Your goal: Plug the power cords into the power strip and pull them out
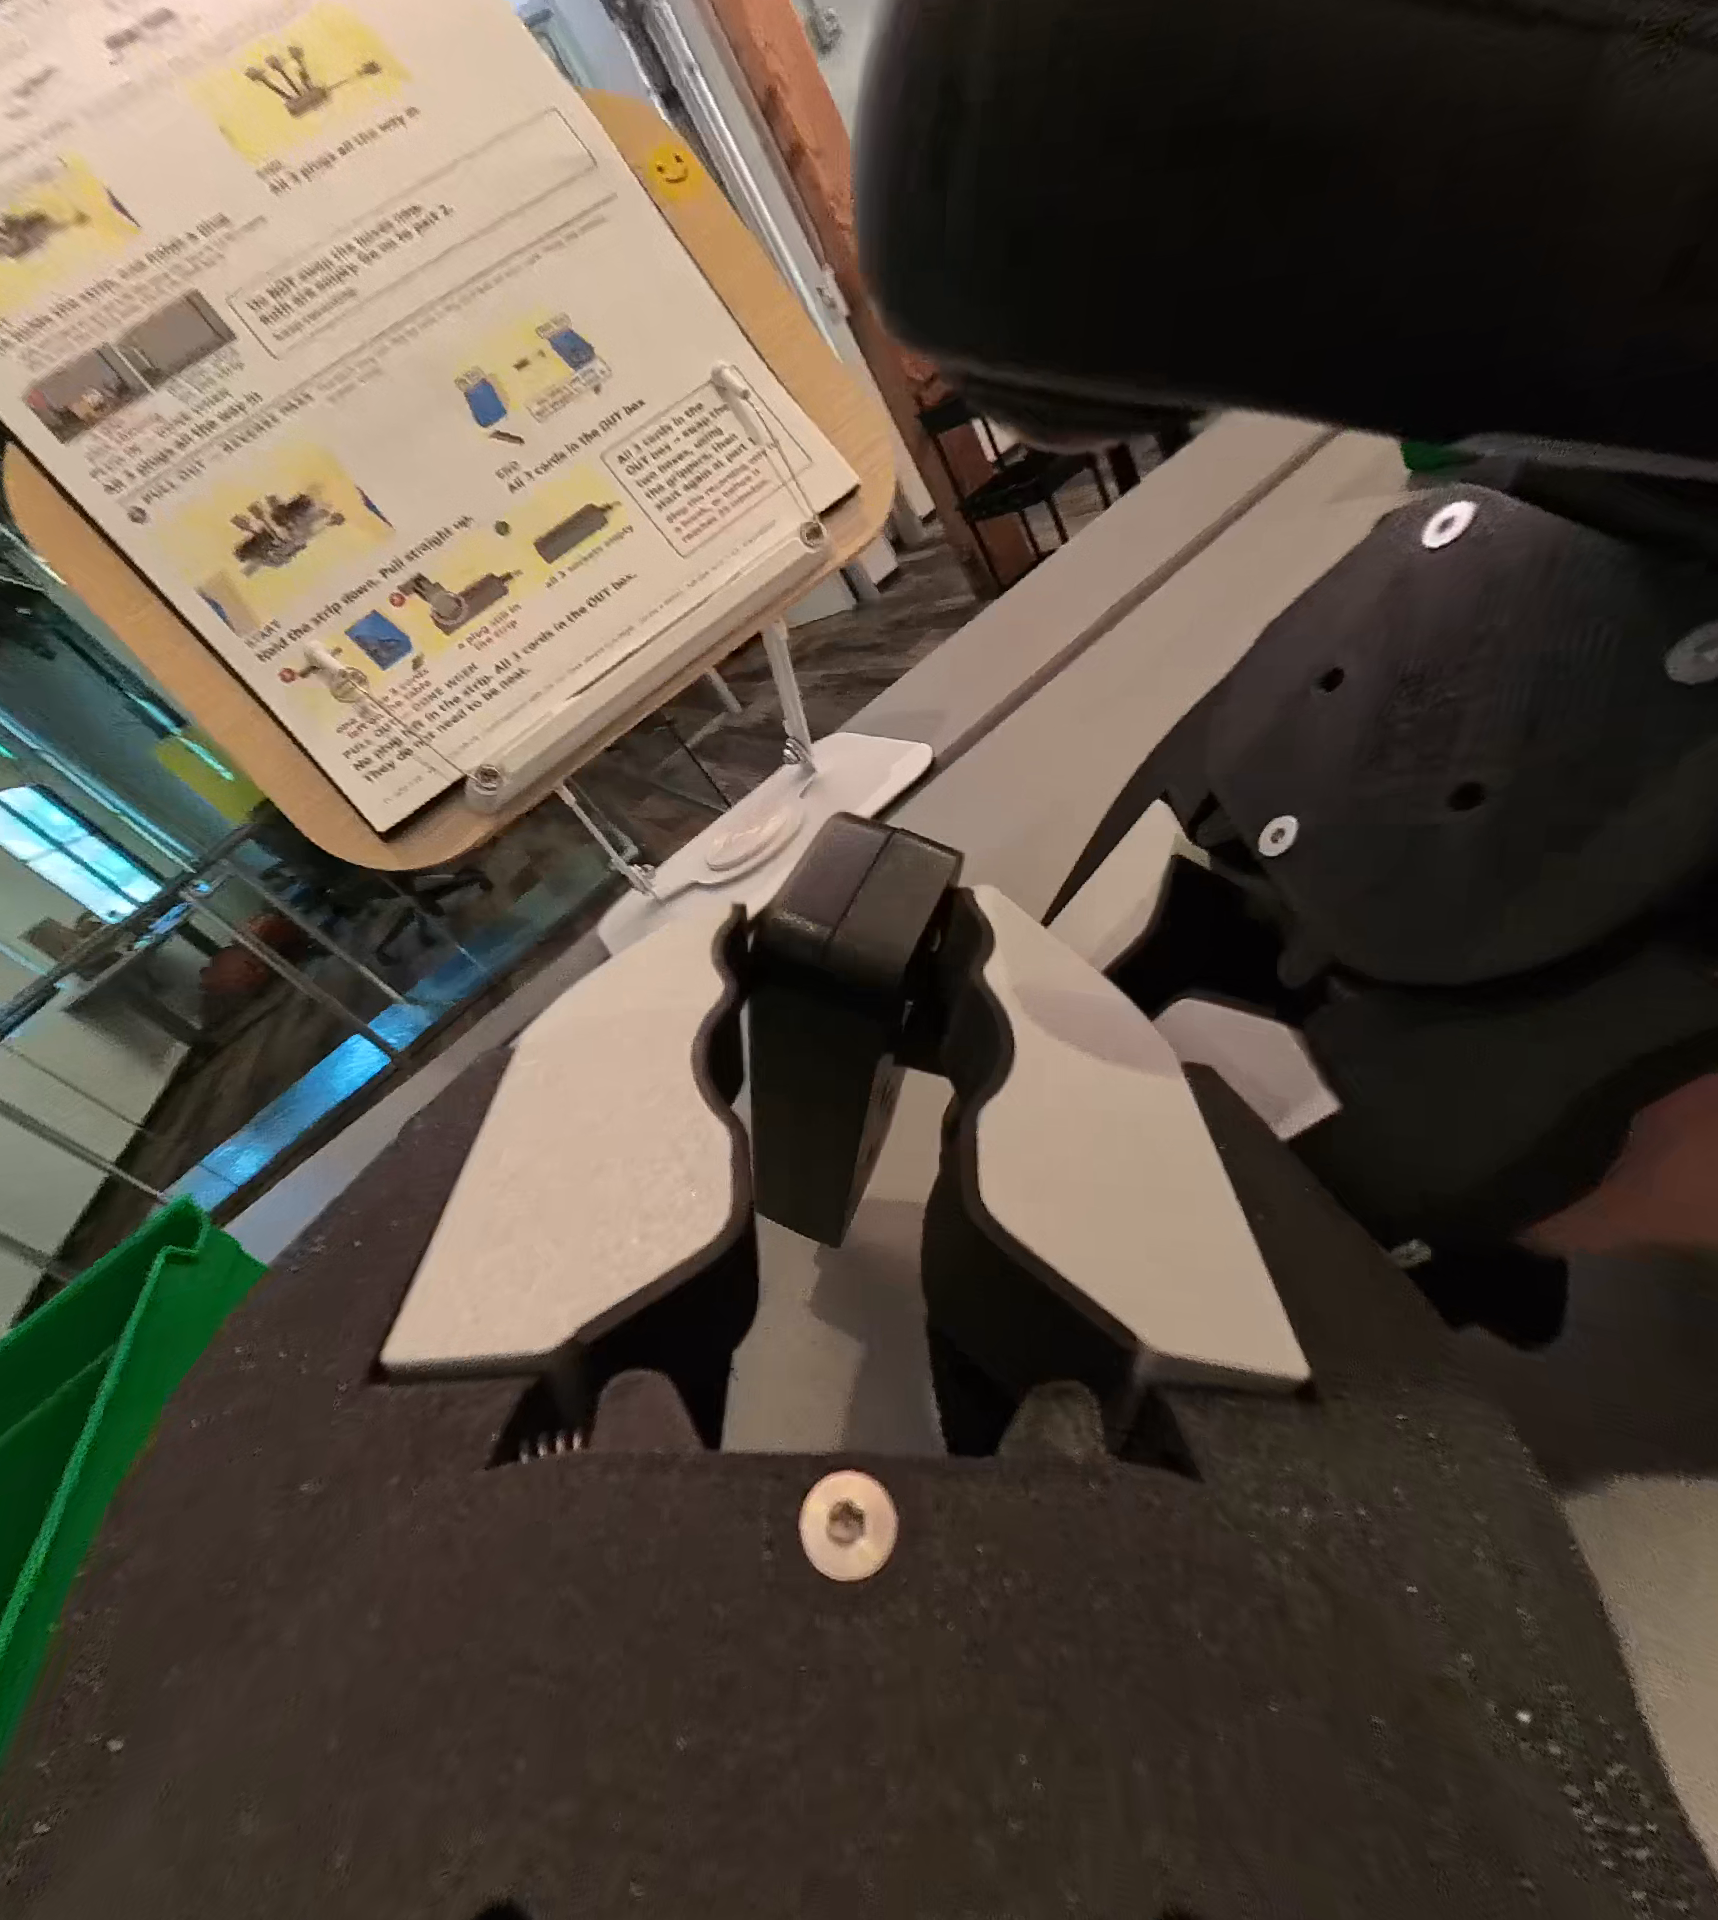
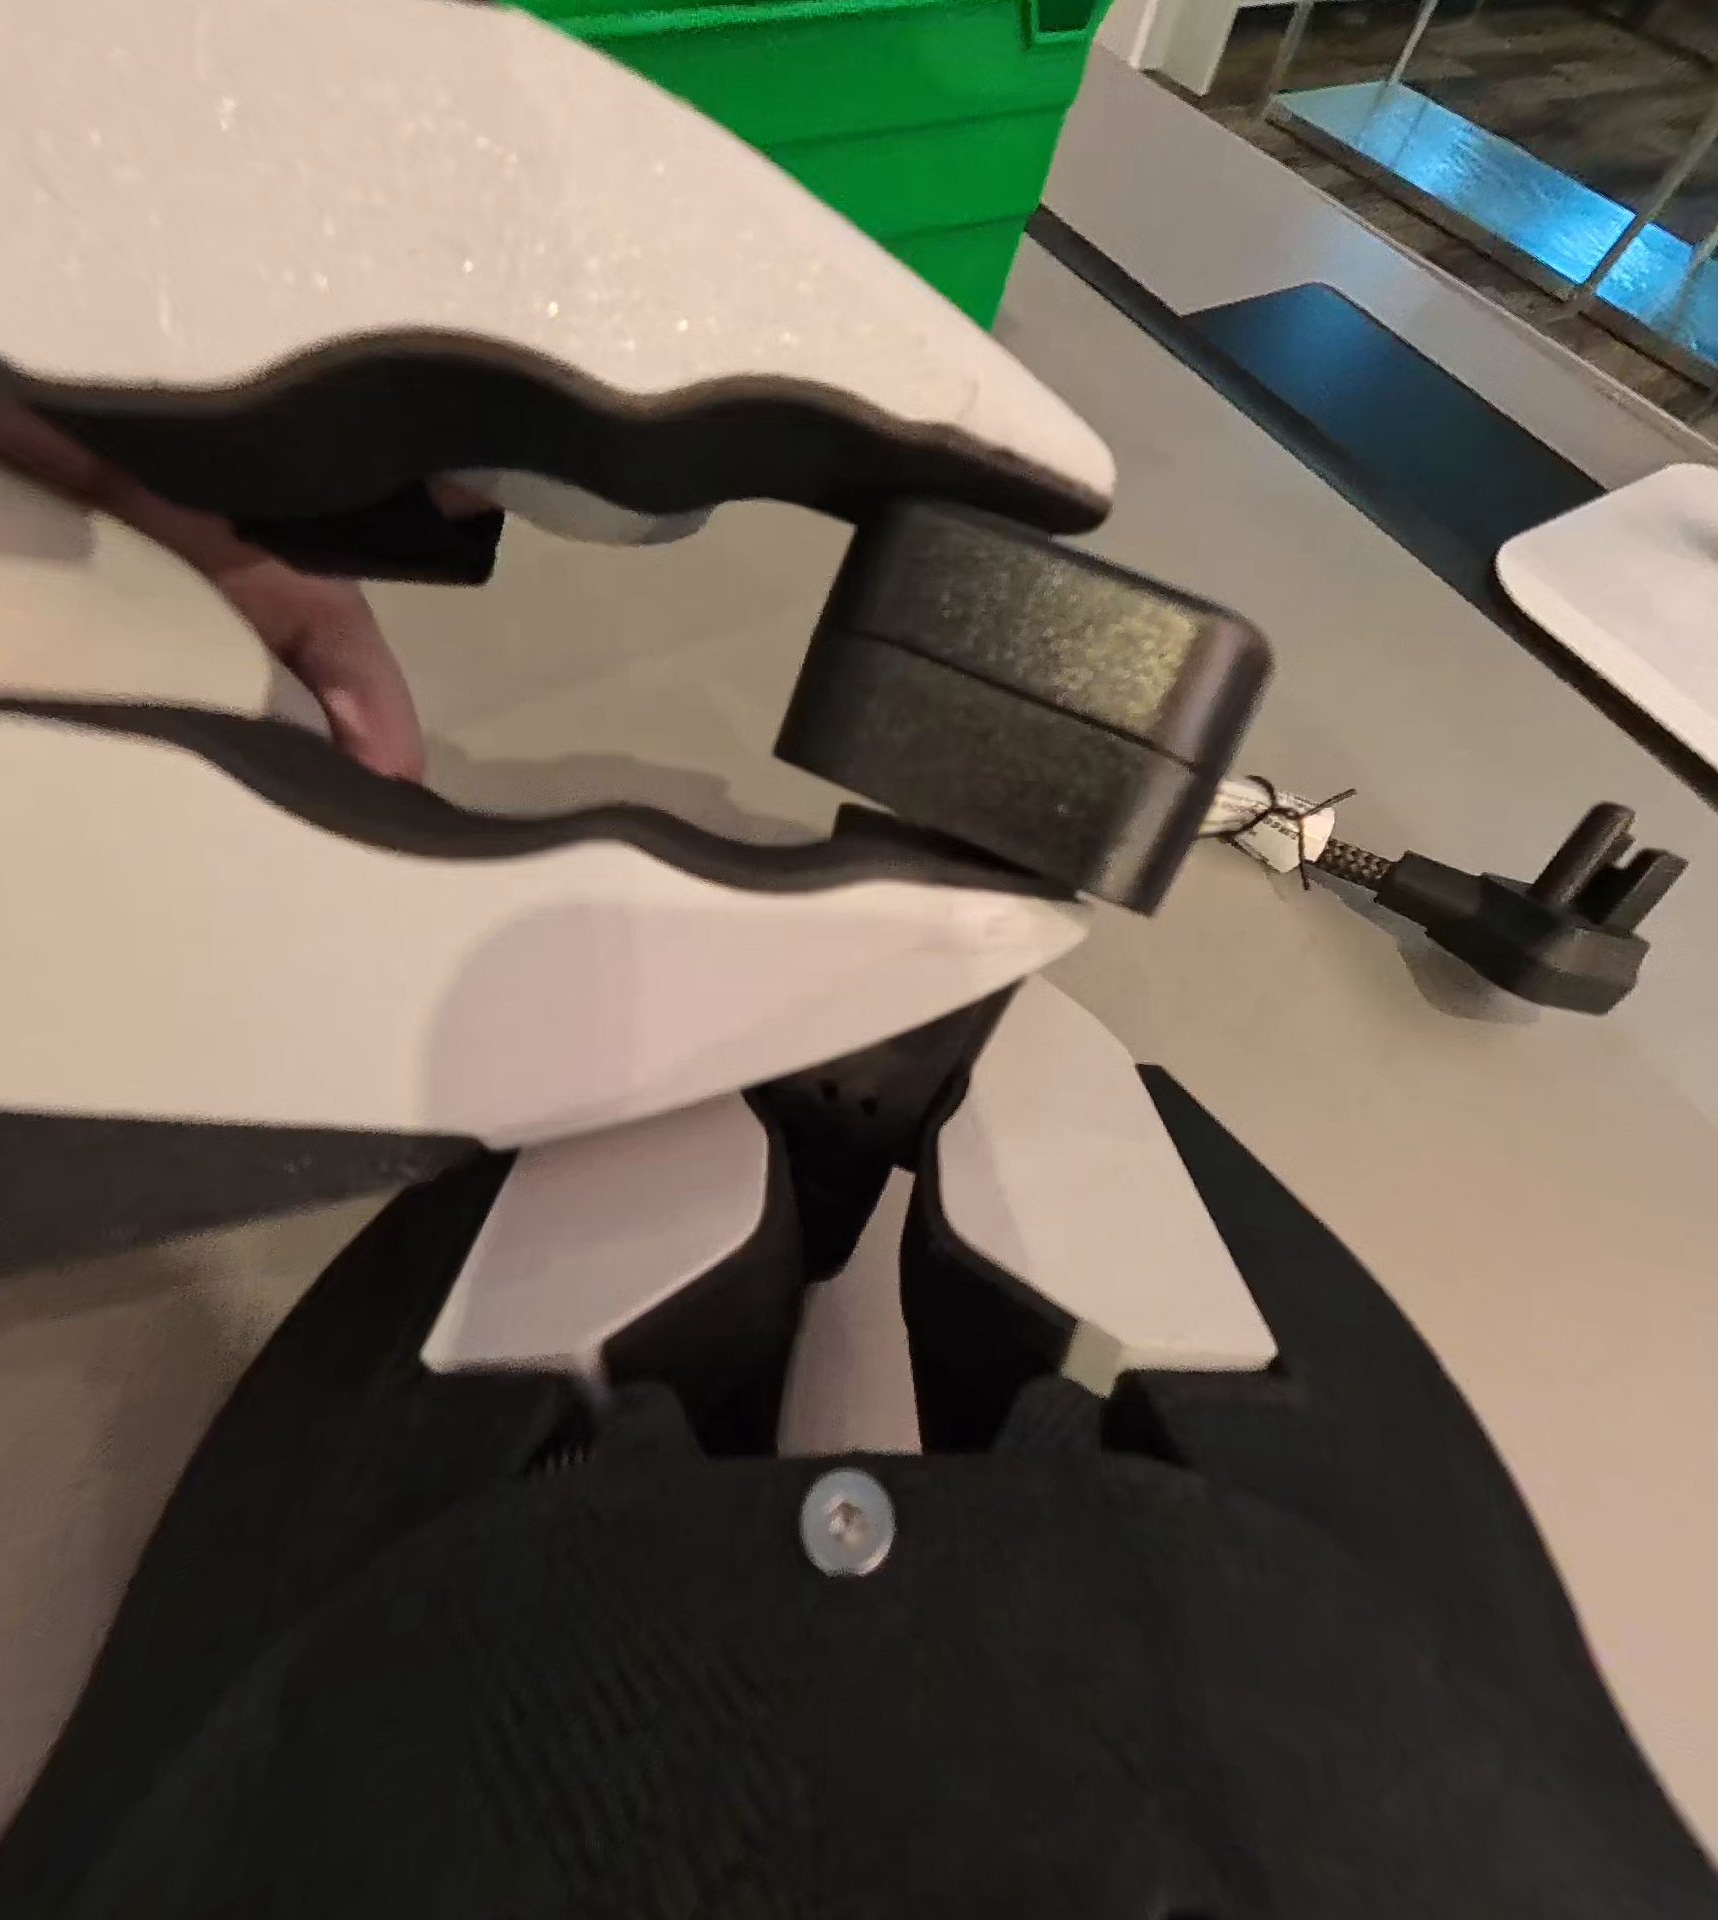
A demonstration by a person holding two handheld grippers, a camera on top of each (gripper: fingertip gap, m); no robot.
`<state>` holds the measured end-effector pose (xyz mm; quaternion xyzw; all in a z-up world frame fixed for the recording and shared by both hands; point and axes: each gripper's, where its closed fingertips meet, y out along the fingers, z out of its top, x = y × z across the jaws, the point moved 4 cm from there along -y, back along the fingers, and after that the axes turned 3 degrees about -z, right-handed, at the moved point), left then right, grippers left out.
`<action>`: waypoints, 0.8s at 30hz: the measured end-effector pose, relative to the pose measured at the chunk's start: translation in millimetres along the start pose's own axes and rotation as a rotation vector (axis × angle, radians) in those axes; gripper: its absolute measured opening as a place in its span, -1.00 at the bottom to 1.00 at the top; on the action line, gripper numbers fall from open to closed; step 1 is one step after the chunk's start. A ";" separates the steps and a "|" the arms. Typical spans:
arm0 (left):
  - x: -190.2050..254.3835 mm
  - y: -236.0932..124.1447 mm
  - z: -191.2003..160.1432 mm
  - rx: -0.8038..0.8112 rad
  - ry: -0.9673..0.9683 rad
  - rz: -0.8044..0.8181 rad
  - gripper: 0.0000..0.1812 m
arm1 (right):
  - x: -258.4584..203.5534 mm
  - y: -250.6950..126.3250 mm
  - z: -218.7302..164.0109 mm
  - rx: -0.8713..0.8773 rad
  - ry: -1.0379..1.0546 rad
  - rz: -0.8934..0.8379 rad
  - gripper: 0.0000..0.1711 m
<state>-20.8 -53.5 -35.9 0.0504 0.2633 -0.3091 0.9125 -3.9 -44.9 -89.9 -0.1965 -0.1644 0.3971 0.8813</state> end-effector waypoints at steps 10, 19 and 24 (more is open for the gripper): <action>-5.2 -3.0 -3.0 0.026 -0.064 -0.099 -0.62 | -6.7 -3.3 5.0 0.034 0.042 0.046 -0.78; -3.5 -1.2 -5.1 0.057 -0.129 -0.219 -0.55 | -7.1 -4.5 0.4 0.065 -0.078 0.108 -0.78; -8.3 0.0 -7.6 0.044 -0.219 -0.247 -0.32 | -7.2 -3.5 0.4 0.059 -0.159 0.058 -0.77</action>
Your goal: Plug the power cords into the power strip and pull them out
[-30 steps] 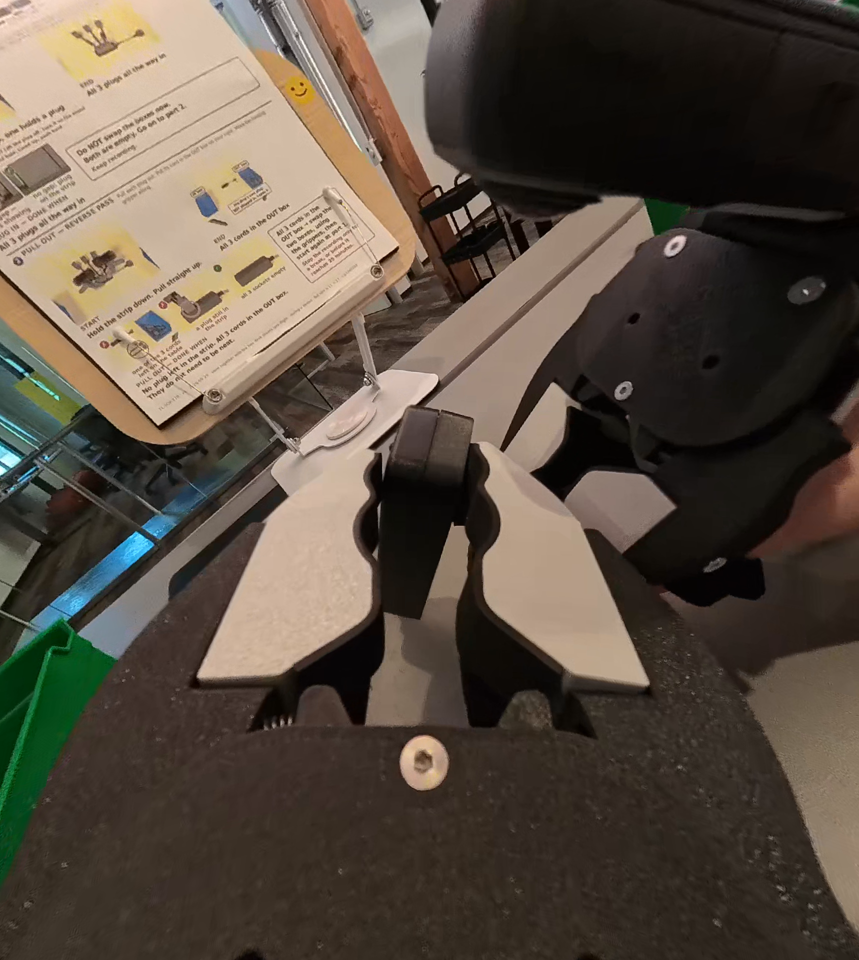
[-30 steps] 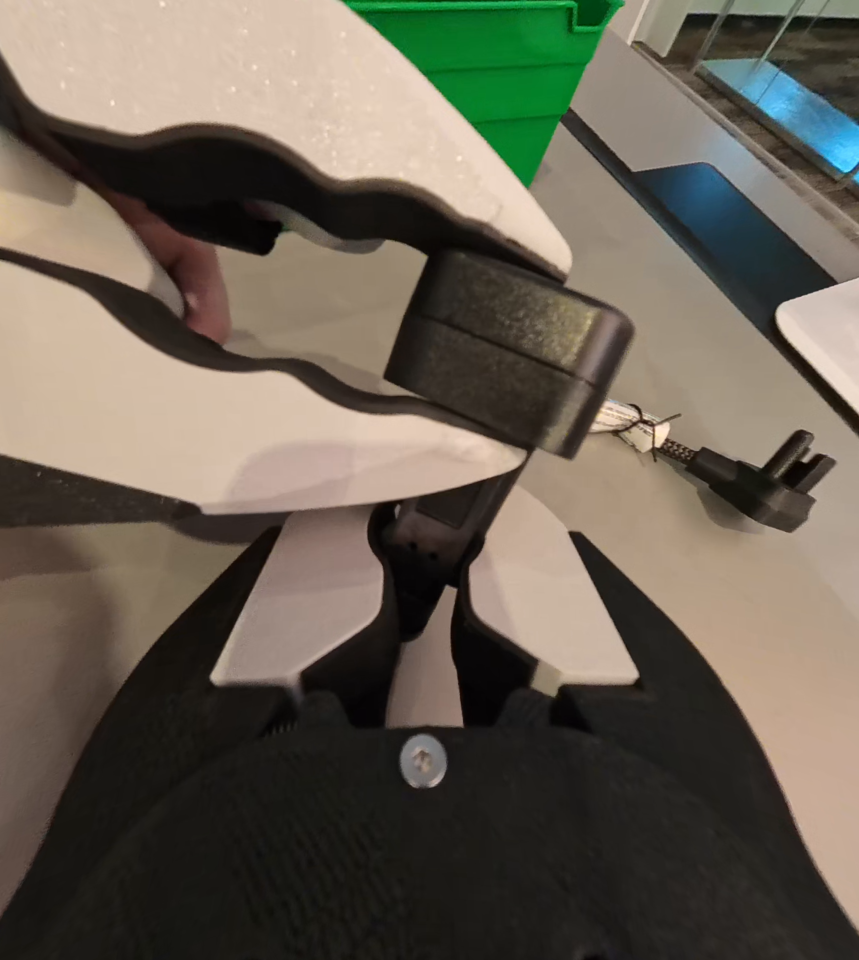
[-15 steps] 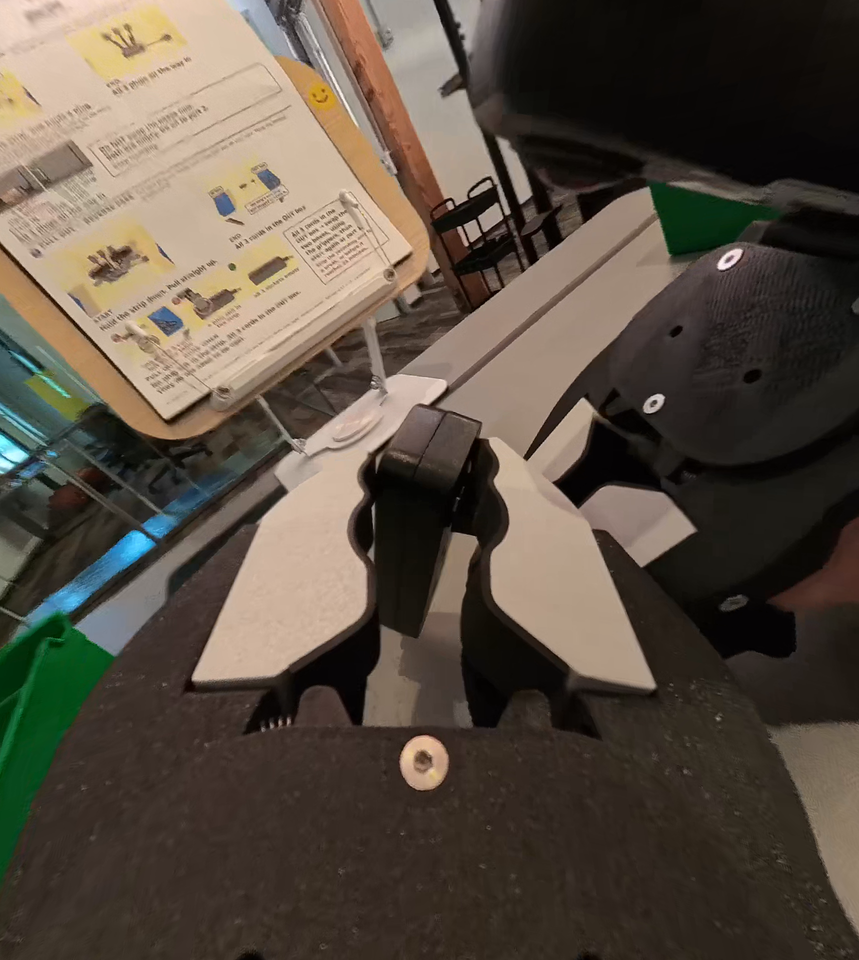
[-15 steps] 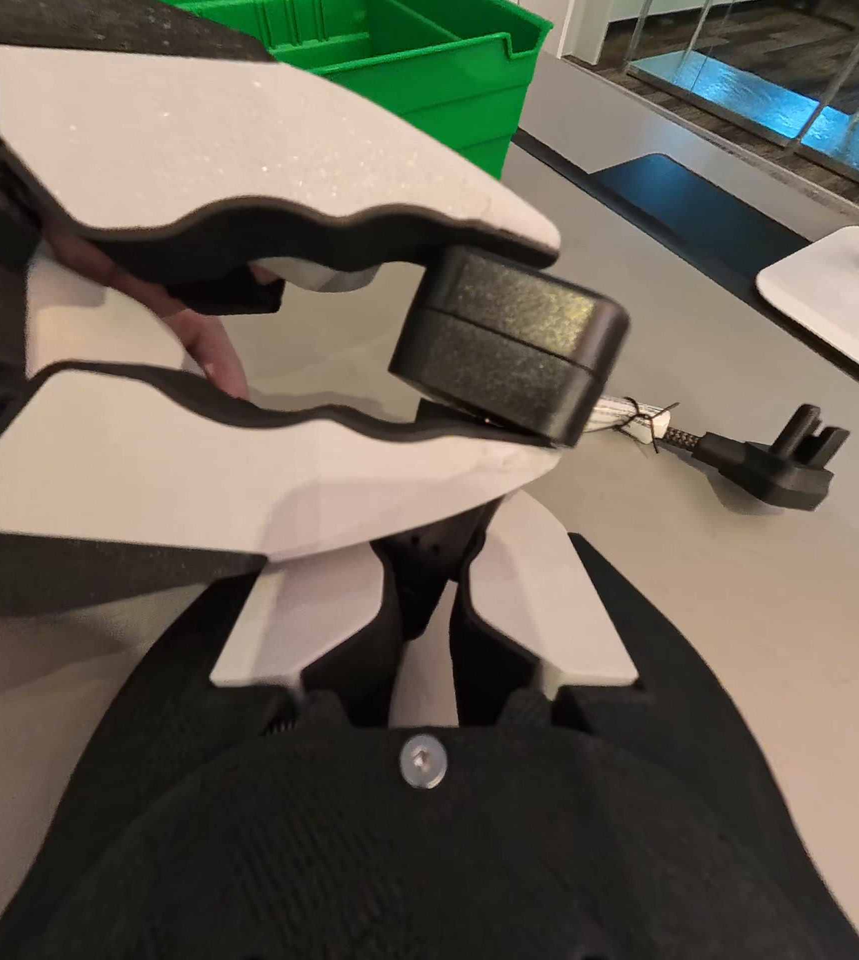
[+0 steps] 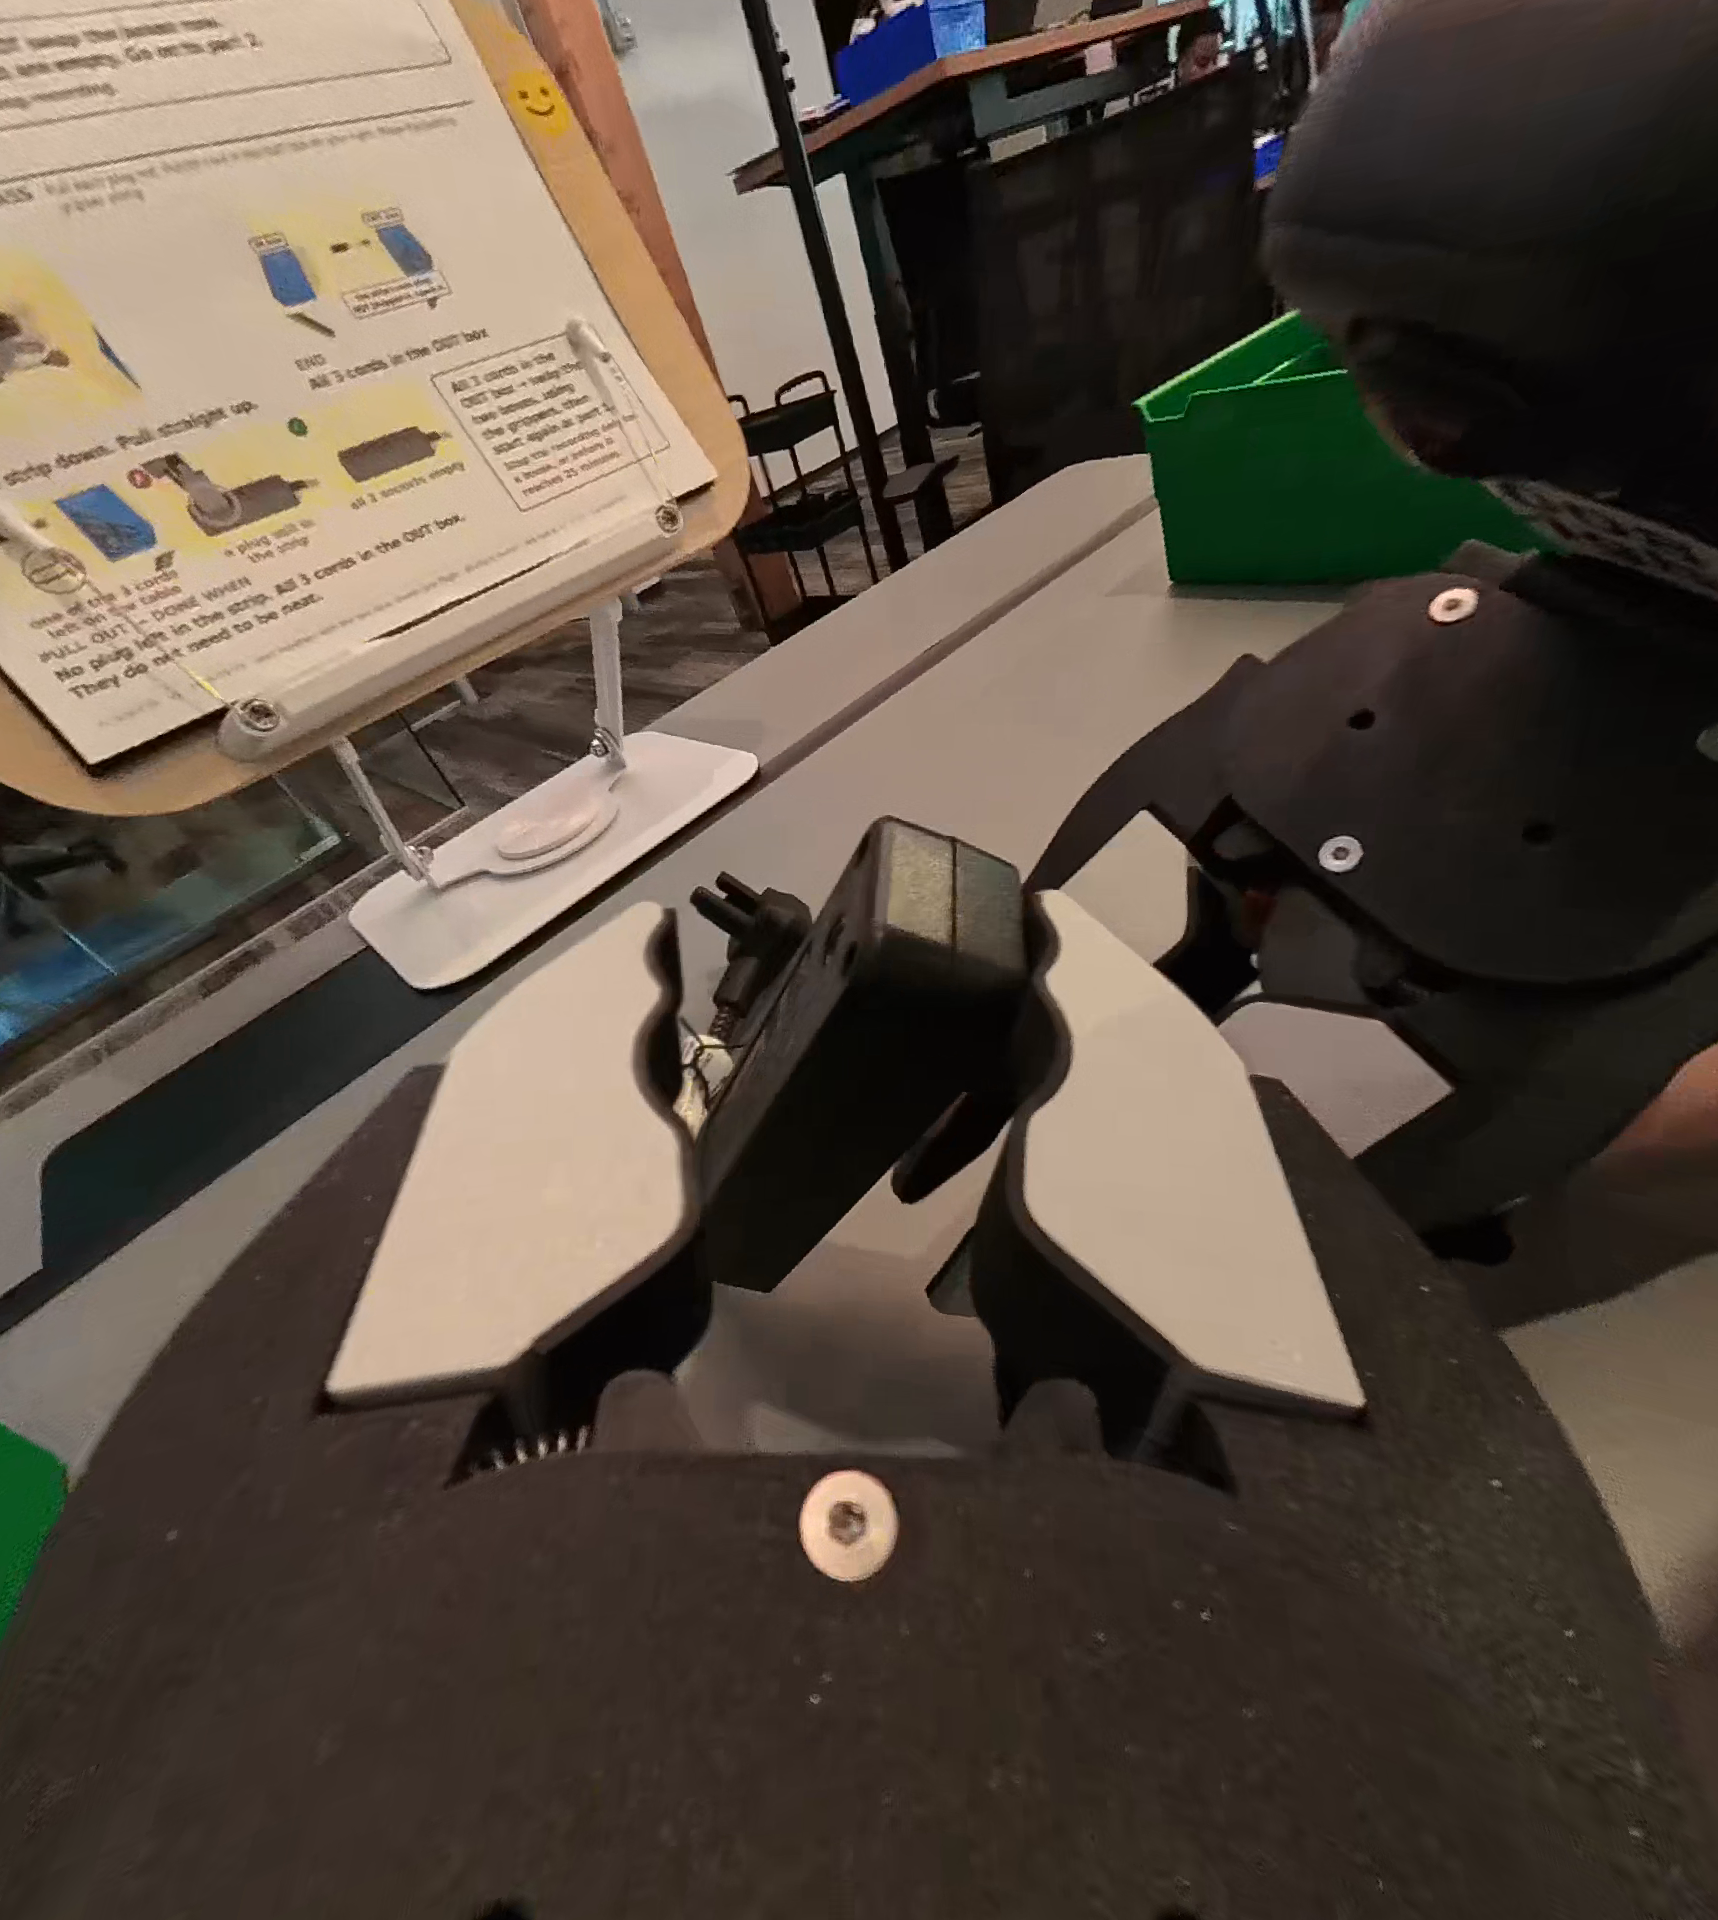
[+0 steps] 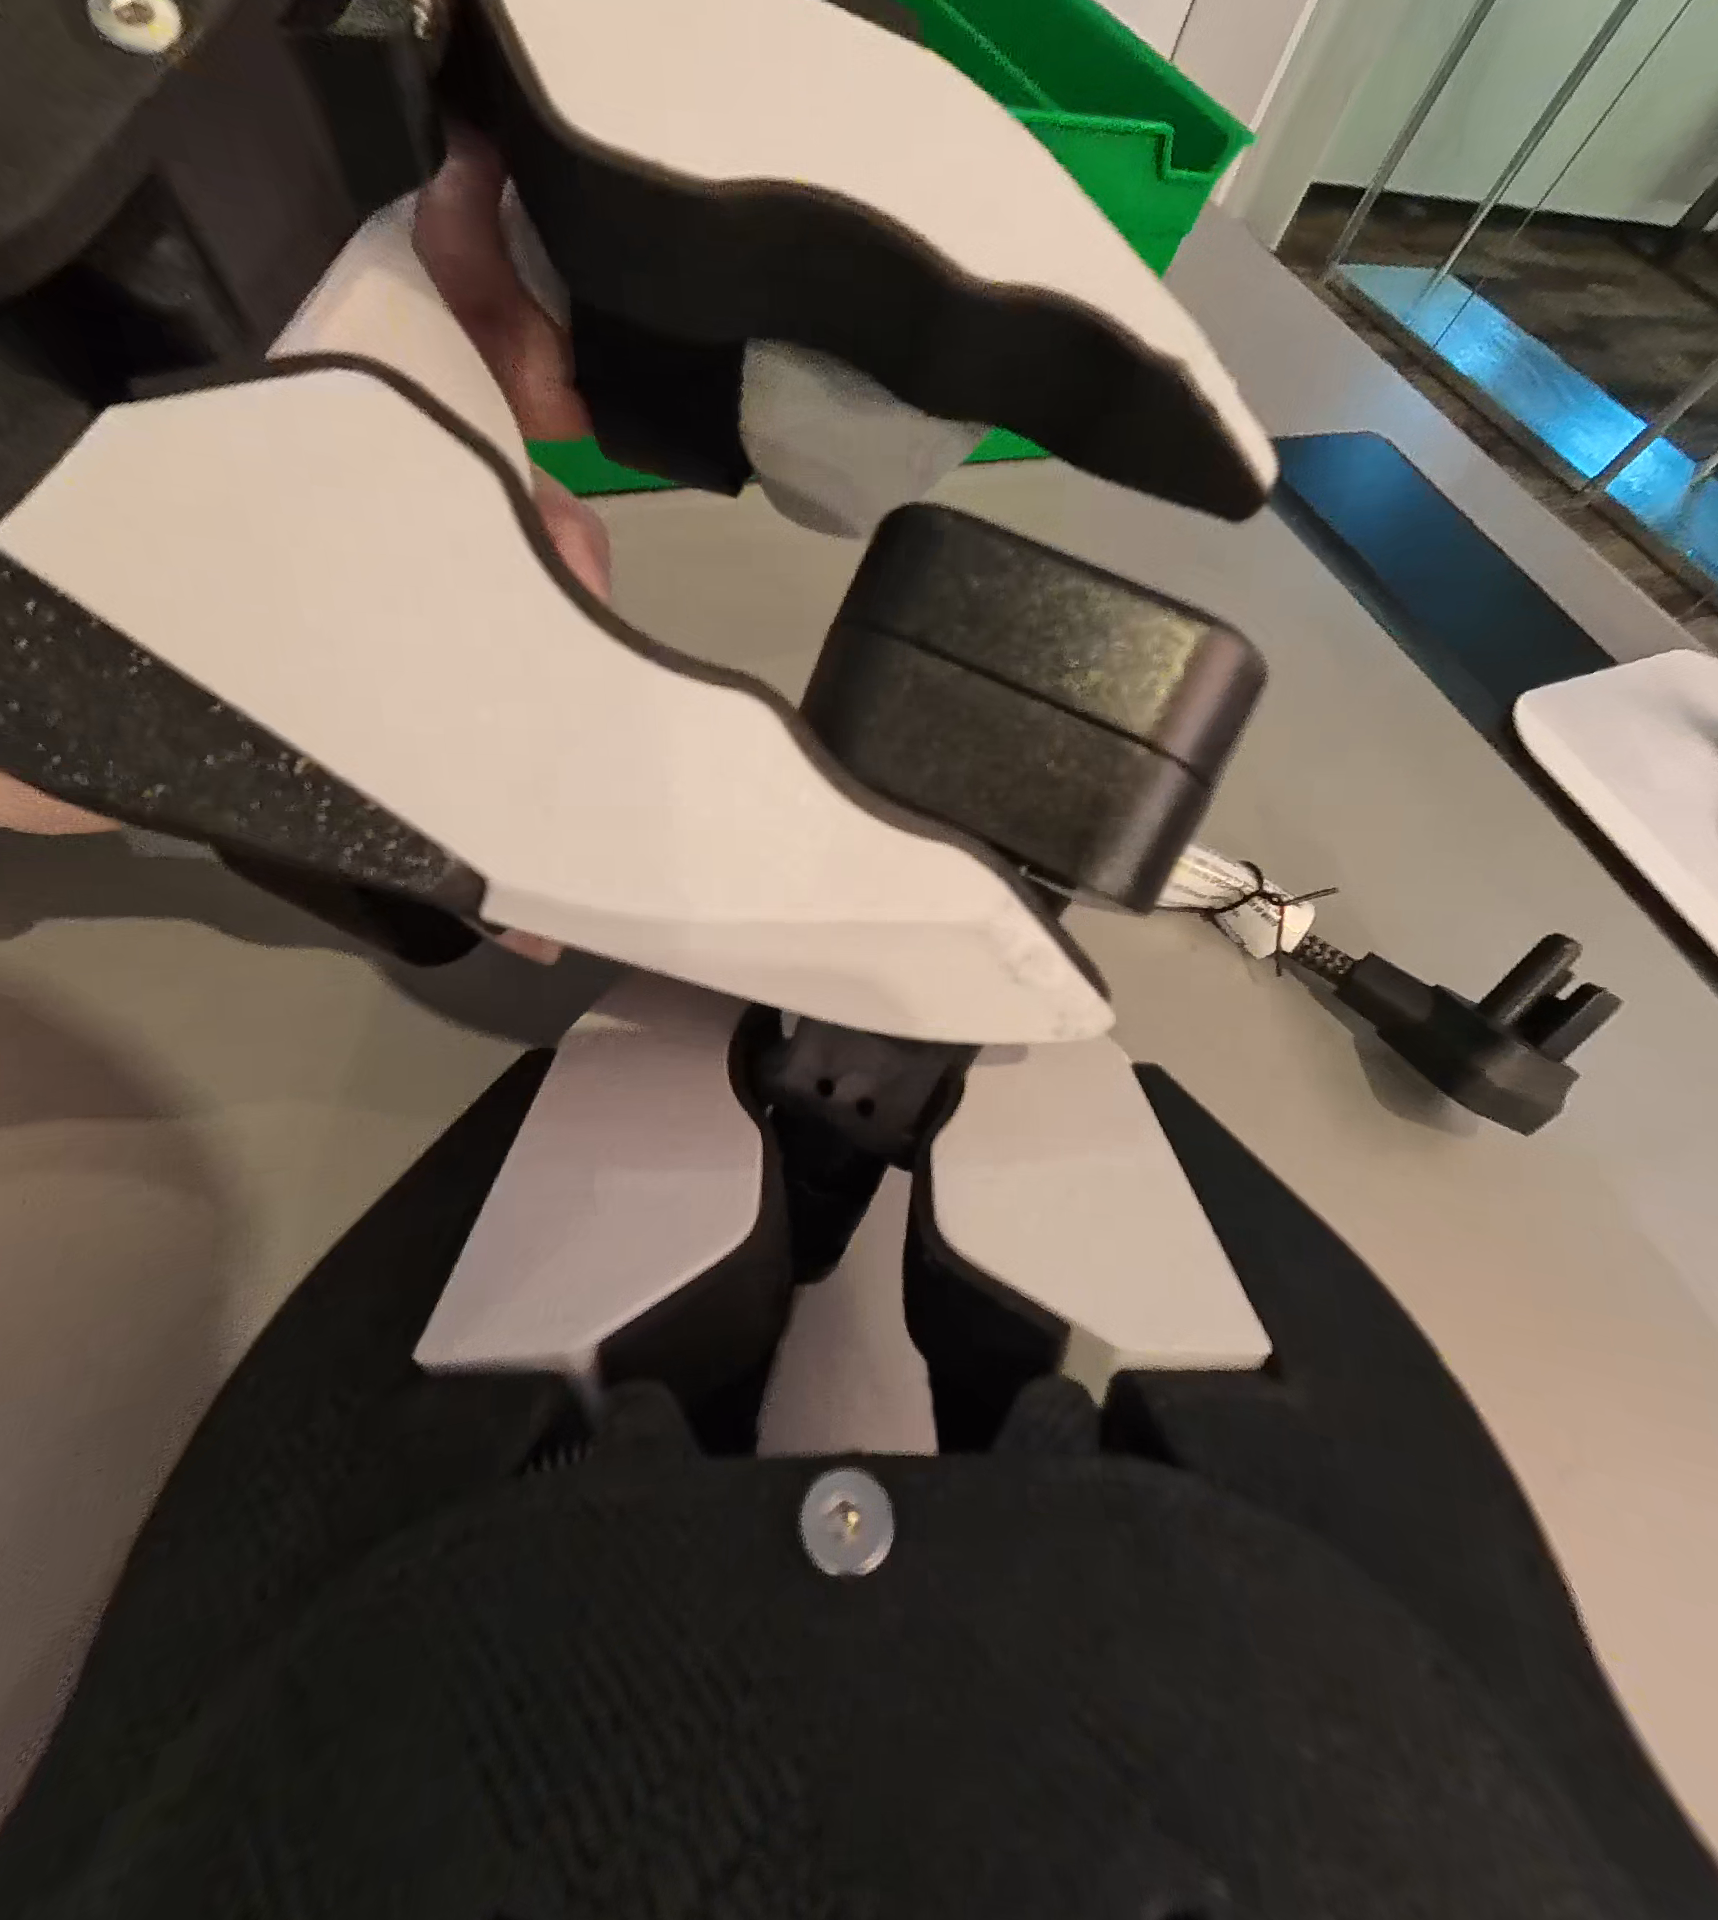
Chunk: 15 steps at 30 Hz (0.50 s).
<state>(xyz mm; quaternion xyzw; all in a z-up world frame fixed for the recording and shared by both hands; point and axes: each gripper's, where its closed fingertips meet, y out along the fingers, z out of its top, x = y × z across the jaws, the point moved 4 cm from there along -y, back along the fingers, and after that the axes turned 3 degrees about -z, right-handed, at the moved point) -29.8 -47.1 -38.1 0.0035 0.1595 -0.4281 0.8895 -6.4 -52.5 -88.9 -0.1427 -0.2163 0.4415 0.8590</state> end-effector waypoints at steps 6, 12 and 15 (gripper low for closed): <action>7.3 -2.0 2.7 -0.044 0.225 0.083 -0.68 | -1.3 2.1 0.9 -0.026 0.056 0.002 -0.76; 3.9 -2.0 4.4 -0.024 0.161 0.112 -0.66 | 1.4 2.4 4.2 -0.032 0.119 -0.104 -0.80; 4.0 -1.3 5.7 0.002 0.145 0.114 -0.66 | 3.4 0.7 5.6 -0.031 0.132 -0.144 -0.81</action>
